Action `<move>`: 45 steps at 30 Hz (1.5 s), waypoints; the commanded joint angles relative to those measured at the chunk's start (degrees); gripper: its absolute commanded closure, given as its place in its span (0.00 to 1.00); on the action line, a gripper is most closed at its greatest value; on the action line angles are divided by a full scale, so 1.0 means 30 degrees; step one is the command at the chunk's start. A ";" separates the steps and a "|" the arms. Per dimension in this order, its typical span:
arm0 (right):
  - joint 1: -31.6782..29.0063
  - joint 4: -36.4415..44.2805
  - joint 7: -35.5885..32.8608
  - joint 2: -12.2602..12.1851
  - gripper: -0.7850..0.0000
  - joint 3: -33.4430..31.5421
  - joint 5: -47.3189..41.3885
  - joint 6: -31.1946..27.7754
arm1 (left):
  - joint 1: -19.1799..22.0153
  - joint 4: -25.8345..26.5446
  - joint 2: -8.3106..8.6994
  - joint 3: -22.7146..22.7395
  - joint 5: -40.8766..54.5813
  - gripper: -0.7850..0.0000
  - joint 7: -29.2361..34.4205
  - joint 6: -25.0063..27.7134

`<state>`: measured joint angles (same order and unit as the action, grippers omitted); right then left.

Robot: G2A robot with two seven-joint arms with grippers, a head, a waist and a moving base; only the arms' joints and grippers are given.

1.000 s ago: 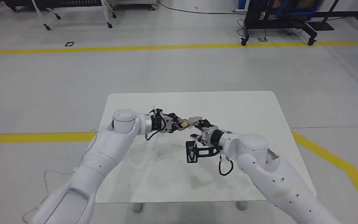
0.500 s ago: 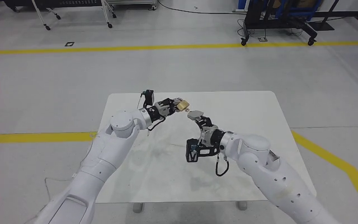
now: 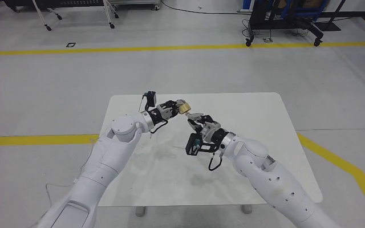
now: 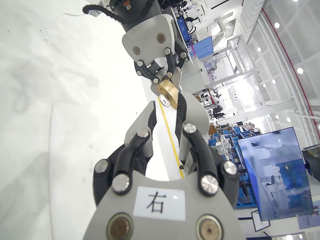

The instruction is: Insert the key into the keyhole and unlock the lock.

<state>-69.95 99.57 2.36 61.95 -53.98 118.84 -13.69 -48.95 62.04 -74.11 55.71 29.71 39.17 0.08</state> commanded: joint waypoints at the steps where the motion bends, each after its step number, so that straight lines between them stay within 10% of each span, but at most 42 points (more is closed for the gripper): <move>1: 0.0157 -0.0181 0.0077 0.0106 0.73 0.0262 0.0058 0.0151 | -0.0018 -0.0002 -0.0015 0.0032 -0.0023 1.00 0.0017 -0.0093; 8: 0.0468 -0.0694 0.0068 0.0378 0.74 0.0611 0.0249 0.0571 | -0.0088 0.0025 -0.0085 0.0112 0.0024 1.00 0.0166 -0.0385; 14: 0.0692 -0.1061 -0.0045 0.0584 1.00 0.0740 0.0120 0.0610 | -0.0118 0.0018 -0.0137 0.0220 0.0029 1.00 0.0232 -0.0443; 45: 0.0855 -0.3629 0.1841 0.1281 1.00 -0.1666 -1.0839 -0.2166 | -0.0116 -0.0112 -0.0363 0.0659 -0.0353 1.00 0.0695 0.0014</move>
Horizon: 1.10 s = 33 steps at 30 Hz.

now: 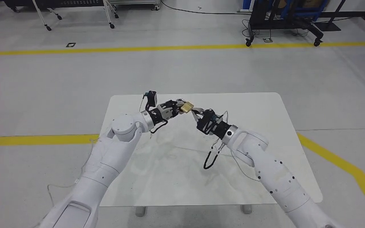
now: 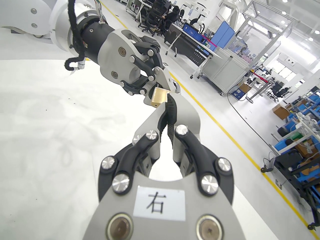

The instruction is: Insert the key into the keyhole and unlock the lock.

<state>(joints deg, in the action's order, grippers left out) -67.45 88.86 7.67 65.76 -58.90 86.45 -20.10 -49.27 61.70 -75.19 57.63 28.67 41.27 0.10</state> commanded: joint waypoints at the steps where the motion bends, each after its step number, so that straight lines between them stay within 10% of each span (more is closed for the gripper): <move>1: 0.0046 -0.0091 0.0097 0.0015 1.00 -0.0046 0.0022 -0.0025 | -0.0013 -0.0008 -0.0010 0.0050 0.0002 1.00 -0.0031 0.0016; 3: 0.0056 -0.0029 -0.0097 0.0013 0.53 -0.0056 0.0540 0.0167 | -0.0006 -0.0020 -0.0023 0.0080 -0.0051 1.00 -0.0105 -0.0010; 4: 0.0041 0.0086 -0.0248 0.0010 0.05 -0.0018 0.0870 0.0221 | -0.0011 -0.0030 -0.0032 0.0094 -0.0048 1.00 -0.0144 -0.0023; 5: 0.0009 0.0223 -0.0429 0.0010 0.00 0.0006 0.1203 0.0365 | -0.0014 -0.0028 -0.0041 0.0099 -0.0058 1.00 -0.0153 -0.0030; 16: -0.1214 0.1894 -0.0546 -0.0268 0.00 -0.1512 0.2541 0.1206 | 0.0095 -0.0145 -0.0079 0.0181 -0.0562 1.00 -0.0054 -0.0162; 27: -0.5317 0.5359 0.0252 -0.1369 0.00 -0.8453 0.0920 -0.1109 | 0.0227 -0.0057 0.0048 -0.2004 -0.8895 1.00 -0.0974 0.1205; 33: -0.5556 0.5662 0.0237 -0.1418 0.00 -0.8807 0.0832 -0.1355 | 0.0502 -0.0530 -0.0212 -0.2873 -1.0399 1.00 -0.1537 0.0945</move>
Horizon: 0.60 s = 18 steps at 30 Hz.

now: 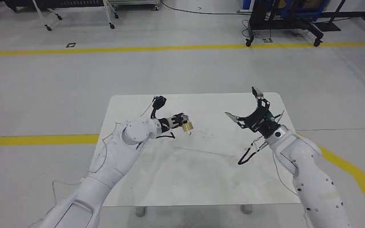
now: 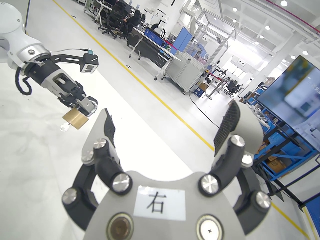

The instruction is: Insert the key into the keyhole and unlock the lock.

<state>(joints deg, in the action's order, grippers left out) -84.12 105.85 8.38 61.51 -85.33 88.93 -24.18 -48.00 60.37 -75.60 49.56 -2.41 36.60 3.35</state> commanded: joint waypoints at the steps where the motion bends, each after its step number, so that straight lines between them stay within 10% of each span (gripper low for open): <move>1: 0.0002 -0.0001 0.0001 0.0001 0.00 0.0003 0.0005 0.0003 | 0.0157 -0.0180 -0.0175 -0.0404 -0.0020 1.00 0.0100 -0.0162; 15: 0.0002 -0.0001 0.0001 0.0001 0.00 0.0003 0.0005 0.0003 | 0.1915 -0.4102 -0.2425 -0.3853 -0.0012 0.99 -0.1799 -0.1181; 18: 0.0002 -0.0001 0.0001 0.0001 0.00 0.0003 0.0005 0.0003 | 0.2310 -0.5079 -0.2887 -0.4419 -0.0237 0.51 -0.1830 -0.1057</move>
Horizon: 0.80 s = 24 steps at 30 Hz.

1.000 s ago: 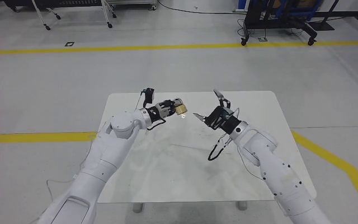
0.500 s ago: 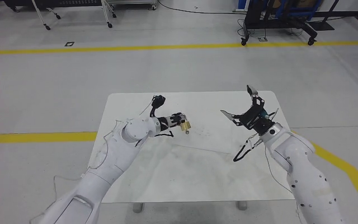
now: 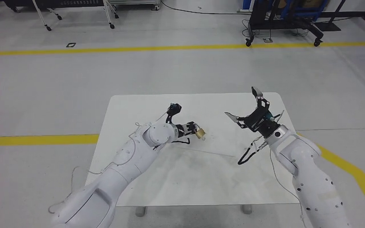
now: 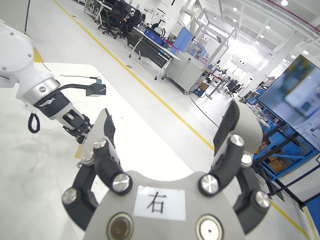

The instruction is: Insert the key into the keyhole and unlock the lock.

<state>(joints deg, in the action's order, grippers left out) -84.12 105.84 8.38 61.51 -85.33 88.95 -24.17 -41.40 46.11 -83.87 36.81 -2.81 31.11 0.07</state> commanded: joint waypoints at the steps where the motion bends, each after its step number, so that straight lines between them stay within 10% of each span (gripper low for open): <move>1: 0.0000 0.0000 0.0000 0.0000 0.00 0.0000 0.0000 0.0000 | 0.0212 -0.0595 -0.0252 -0.0270 -0.0114 0.25 -0.0005 0.0108; 2: 0.0000 0.0000 0.0000 0.0000 0.00 0.0000 0.0000 0.0000 | 0.0295 -0.0822 -0.0359 -0.0324 -0.0079 0.02 -0.0017 0.0198; 10: 0.0000 0.0000 0.0000 0.0000 0.00 0.0000 0.0000 0.0000 | 0.0453 -0.0537 -0.0437 0.0506 0.0183 0.00 -0.0673 0.1532; 17: 0.0000 0.0000 0.0000 0.0000 0.00 0.0000 0.0000 0.0000 | -0.0573 0.2251 0.1392 0.4679 -0.1303 0.00 -0.3397 0.4977; 24: 0.0574 -0.0322 -0.0861 0.0155 0.00 0.0896 0.0366 0.1025 | -0.4260 1.0058 0.3521 1.0109 -0.6560 0.00 -0.4553 0.4525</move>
<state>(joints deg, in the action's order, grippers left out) -82.74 105.39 5.72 61.91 -82.52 91.07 -21.50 -51.97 71.41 -74.09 64.47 -18.86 17.68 14.01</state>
